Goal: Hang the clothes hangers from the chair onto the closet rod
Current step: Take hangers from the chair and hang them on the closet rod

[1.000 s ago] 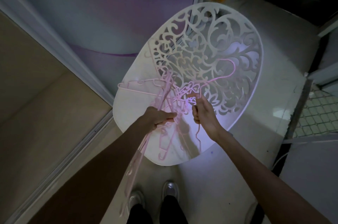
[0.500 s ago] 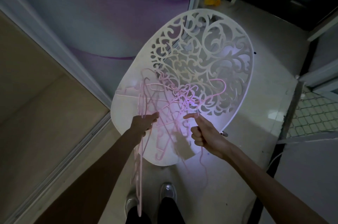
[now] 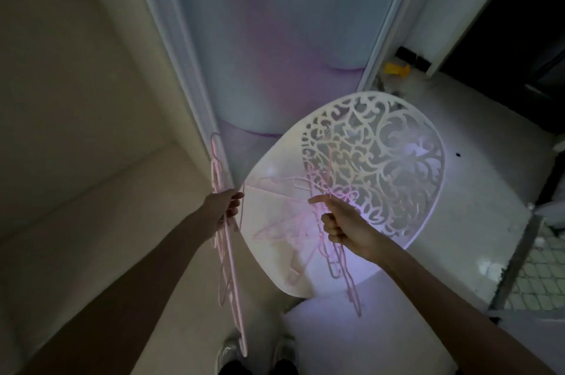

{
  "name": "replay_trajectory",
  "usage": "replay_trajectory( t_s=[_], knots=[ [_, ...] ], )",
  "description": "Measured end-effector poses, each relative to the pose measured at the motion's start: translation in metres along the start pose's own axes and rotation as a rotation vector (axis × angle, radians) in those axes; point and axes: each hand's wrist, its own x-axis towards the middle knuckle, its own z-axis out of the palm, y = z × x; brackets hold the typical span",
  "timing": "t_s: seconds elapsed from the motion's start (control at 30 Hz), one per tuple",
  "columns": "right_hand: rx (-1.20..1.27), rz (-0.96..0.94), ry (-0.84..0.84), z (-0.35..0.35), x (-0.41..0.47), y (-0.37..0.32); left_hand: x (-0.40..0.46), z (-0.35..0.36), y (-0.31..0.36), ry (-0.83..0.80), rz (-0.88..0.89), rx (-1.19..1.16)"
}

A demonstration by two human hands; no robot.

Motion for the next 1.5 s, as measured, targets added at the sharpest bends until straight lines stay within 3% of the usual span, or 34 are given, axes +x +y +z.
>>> replay_trajectory(
  t_s=[0.2,0.33,0.5,0.7,1.0,1.5],
  knots=[
    [-0.185,0.022,-0.156,0.060,-0.017,-0.064,-0.080,-0.070,0.050,0.033,0.092,-0.079],
    [-0.272,-0.013,-0.265,0.132,-0.030,-0.103,-0.138,-0.144,0.070,0.152,0.176,-0.161],
    [-0.400,-0.121,-0.370,0.246,-0.051,-0.139,-0.210,-0.250,0.085,0.296,0.275,-0.272],
    [-0.490,-0.323,-0.394,0.392,-0.077,-0.174,-0.267,-0.367,0.087,0.279,0.324,-0.348],
    [-0.563,-0.617,-0.234,0.555,-0.105,-0.243,-0.308,-0.470,0.126,0.244,0.363,-0.358],
    [-0.783,-0.927,-0.065,0.709,-0.052,-0.406,-0.285,-0.533,0.227,0.251,0.479,-0.385]
  ],
)
